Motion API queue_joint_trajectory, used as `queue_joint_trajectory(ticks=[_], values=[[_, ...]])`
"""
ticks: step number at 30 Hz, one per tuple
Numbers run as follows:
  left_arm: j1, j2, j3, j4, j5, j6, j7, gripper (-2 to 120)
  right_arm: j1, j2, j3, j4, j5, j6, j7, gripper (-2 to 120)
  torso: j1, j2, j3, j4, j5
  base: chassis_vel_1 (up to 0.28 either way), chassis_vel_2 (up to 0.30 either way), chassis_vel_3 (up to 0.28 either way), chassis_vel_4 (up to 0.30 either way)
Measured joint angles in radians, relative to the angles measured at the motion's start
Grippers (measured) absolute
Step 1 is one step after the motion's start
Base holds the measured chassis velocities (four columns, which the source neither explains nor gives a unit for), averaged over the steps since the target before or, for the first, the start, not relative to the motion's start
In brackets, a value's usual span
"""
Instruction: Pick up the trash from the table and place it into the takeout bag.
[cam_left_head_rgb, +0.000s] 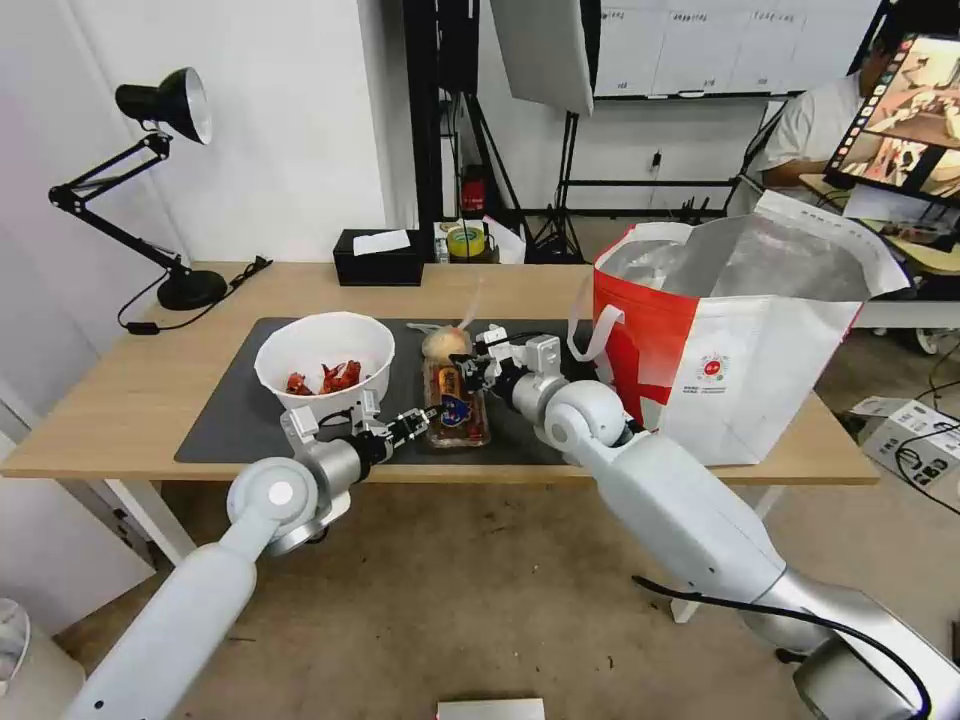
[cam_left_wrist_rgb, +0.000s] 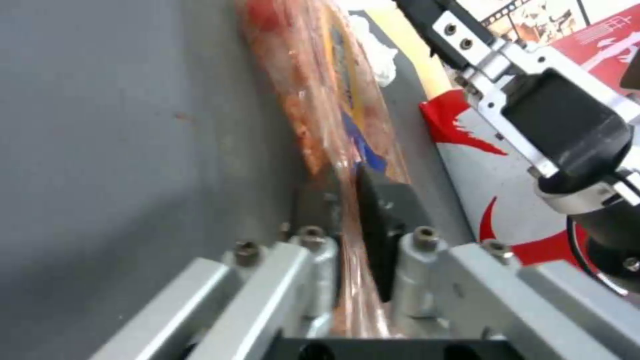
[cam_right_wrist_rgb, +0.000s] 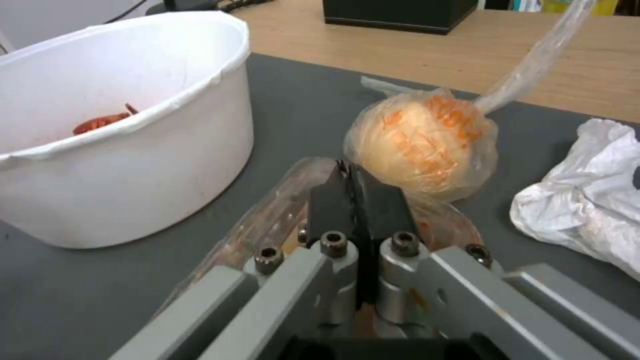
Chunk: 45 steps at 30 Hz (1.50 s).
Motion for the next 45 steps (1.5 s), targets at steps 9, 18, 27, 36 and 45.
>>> queue_joint_trajectory(ticks=[9, 18, 27, 36, 45], values=[[0.004, -0.002, -0.001, -0.005, 0.002, -0.006, 0.002, 0, -0.008, -0.006, 0.01, 0.011, 0.005, 0.0, 0.0, 0, 0.0, 0.0, 0.0, 0.0, 0.0, 0.0, 0.0, 0.0, 0.0], [0.005, 0.009, -0.002, -0.017, 0.0, -0.017, 0.004, 0, -0.038, -0.027, 0.042, 0.069, 0.023, 0.013, 0.008, 0, 0.0, 0.0, 0.0, 0.0, 0.0, 0.0, 0.0, 0.0, 0.0], [0.013, 0.023, -0.006, -0.029, -0.014, -0.017, 0.003, 0, -0.155, -0.097, 0.124, 0.206, 0.023, 0.057, 0.018, 0, 0.0, 0.0, 0.0, 0.0, 0.0001, 0.0, 0.0, 0.0, 0.0], [0.012, 0.017, -0.003, -0.031, -0.014, -0.023, 0.003, 0, -0.404, -0.229, 0.266, 0.461, 0.011, 0.1, 0.029, 0, 0.0, 0.0, 0.0, -0.0002, 0.0002, 0.0, 0.0, 0.0, 0.0], [0.008, 0.013, -0.002, -0.038, -0.014, -0.024, 0.003, 0, -0.727, -0.29, 0.447, 0.66, -0.092, 0.188, 0.037, 0, 0.0, 0.0, 0.0, -0.0003, 0.0001, 0.0, 0.0, 0.0, 0.0]])
